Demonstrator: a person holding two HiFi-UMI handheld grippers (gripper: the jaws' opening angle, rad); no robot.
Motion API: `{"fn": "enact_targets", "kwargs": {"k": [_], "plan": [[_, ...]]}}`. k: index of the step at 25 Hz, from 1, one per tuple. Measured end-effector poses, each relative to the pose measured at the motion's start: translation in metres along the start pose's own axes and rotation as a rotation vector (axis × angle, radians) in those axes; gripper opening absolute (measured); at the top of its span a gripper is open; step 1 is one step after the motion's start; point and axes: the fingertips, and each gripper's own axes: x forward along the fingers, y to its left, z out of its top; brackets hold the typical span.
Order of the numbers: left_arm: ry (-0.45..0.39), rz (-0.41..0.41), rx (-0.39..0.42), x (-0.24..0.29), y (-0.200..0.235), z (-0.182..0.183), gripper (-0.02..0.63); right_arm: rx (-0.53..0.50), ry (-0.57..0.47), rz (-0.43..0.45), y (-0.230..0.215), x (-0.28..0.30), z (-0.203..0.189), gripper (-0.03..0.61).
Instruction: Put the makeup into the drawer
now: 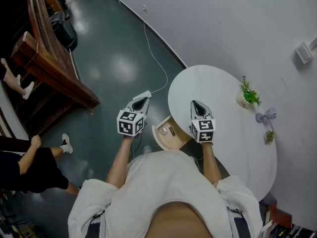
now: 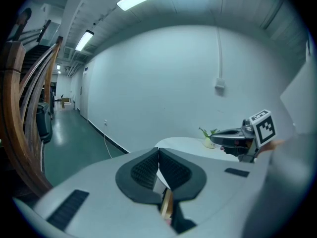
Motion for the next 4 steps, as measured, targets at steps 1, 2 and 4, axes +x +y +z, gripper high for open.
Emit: {"fn": "enact_targets", "kwargs": {"k": [1, 2, 4], "plan": [[-0.001, 0.0, 0.001, 0.0002, -0.0002, 0.0009, 0.011, 0.0, -0.001, 0.001, 0.0001, 0.0006, 0.0002, -0.003], [-0.002, 0.0, 0.002, 0.0004, -0.0004, 0.0016, 0.011, -0.001, -0.001, 0.001, 0.0001, 0.0009, 0.0005, -0.003], [-0.004, 0.0, 0.004, 0.0008, -0.0009, 0.0026, 0.011, -0.002, -0.001, 0.002, 0.0001, 0.0014, 0.0007, -0.003]]}}
